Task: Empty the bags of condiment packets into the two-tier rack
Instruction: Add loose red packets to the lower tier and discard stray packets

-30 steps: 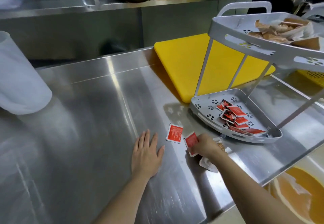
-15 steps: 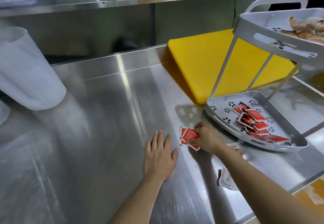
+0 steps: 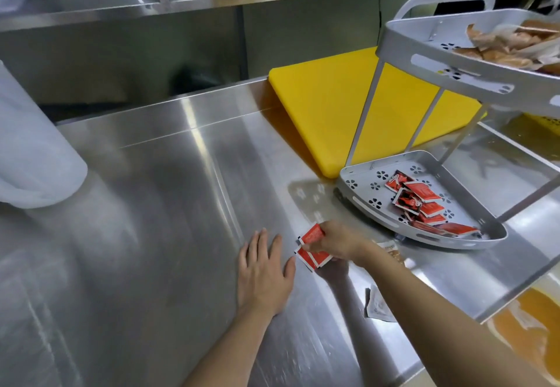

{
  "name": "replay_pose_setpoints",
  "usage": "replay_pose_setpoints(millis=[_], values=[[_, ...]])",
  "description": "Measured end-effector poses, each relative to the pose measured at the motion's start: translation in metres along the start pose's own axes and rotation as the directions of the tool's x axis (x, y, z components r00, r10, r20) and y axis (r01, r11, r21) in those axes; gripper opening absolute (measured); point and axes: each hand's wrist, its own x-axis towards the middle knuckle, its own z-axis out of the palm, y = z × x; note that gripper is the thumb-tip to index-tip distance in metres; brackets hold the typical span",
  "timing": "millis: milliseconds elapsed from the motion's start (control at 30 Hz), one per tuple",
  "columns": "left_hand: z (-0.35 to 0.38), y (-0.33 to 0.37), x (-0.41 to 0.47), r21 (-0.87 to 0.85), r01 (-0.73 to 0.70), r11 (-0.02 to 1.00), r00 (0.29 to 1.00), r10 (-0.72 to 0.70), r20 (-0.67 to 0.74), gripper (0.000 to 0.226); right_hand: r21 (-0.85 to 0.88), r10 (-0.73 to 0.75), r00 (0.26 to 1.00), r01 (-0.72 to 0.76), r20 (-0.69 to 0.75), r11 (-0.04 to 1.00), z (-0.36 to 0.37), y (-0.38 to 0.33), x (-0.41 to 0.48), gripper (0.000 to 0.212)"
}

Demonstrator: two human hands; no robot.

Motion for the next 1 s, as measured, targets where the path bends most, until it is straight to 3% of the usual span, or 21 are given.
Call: replay_pose_setpoints(millis=[100,200,333,367,400,467,600,633,700,767,800,900,1000], values=[[0.003,-0.002,0.0,0.003,-0.001,1.0,1.0,0.001,-0.004,0.052,0.375,0.046,0.999,-0.047,0.011,0.926,-0.014,0.005,-0.021,0.019],[0.007,-0.003,0.0,-0.009,-0.007,1.0,1.0,0.007,-0.01,0.052,0.735,0.043,0.998,0.007,-0.048,0.678,-0.036,0.013,-0.039,0.019],[0.008,-0.004,0.0,-0.021,-0.012,1.0,1.0,0.012,-0.014,0.054,0.96,0.163,0.967,0.158,-0.198,0.231,-0.072,0.017,-0.057,0.017],[0.009,-0.005,0.0,-0.027,-0.012,1.0,1.0,0.012,-0.017,0.055,0.974,0.189,0.963,0.164,-0.192,0.153,-0.077,0.02,-0.06,0.017],[0.009,-0.005,0.0,-0.033,-0.012,0.999,1.0,0.012,-0.019,0.055,0.979,0.204,0.964,0.143,-0.171,0.149,-0.078,0.023,-0.063,0.022],[0.009,-0.004,0.0,-0.045,-0.015,0.999,1.0,0.015,-0.021,0.054,0.948,0.232,0.964,0.051,-0.129,0.315,-0.074,0.033,-0.069,0.033],[0.007,-0.003,0.0,-0.059,-0.016,0.998,1.0,0.016,-0.004,0.054,0.795,0.235,0.949,0.026,-0.211,0.606,-0.056,0.047,-0.075,0.021],[0.007,-0.003,0.0,-0.06,-0.014,0.998,1.0,0.014,0.0,0.054,0.691,0.244,0.926,0.025,-0.288,0.722,-0.05,0.05,-0.074,0.018],[0.006,-0.003,-0.001,-0.067,-0.014,0.998,1.0,0.013,-0.005,0.054,0.327,0.234,0.85,-0.077,-0.473,0.942,-0.04,0.059,-0.07,0.016],[0.006,-0.004,-0.001,-0.067,-0.013,0.998,1.0,0.013,0.0,0.054,0.0,0.208,0.799,-0.251,-0.564,0.968,-0.029,0.067,-0.069,0.029],[0.006,-0.004,-0.001,-0.067,-0.013,0.998,1.0,0.013,0.003,0.054,-0.081,0.2,0.792,-0.298,-0.577,0.951,-0.024,0.073,-0.069,0.043],[0.005,-0.004,0.0,-0.071,-0.016,0.997,1.0,0.017,0.009,0.055,-0.122,0.18,0.786,-0.308,-0.591,0.944,-0.014,0.086,-0.07,0.066],[0.005,-0.004,-0.001,-0.072,-0.013,0.997,1.0,0.014,0.02,0.056,-0.014,0.23,0.748,-0.304,-0.622,0.952,-0.011,0.095,-0.067,0.065]])
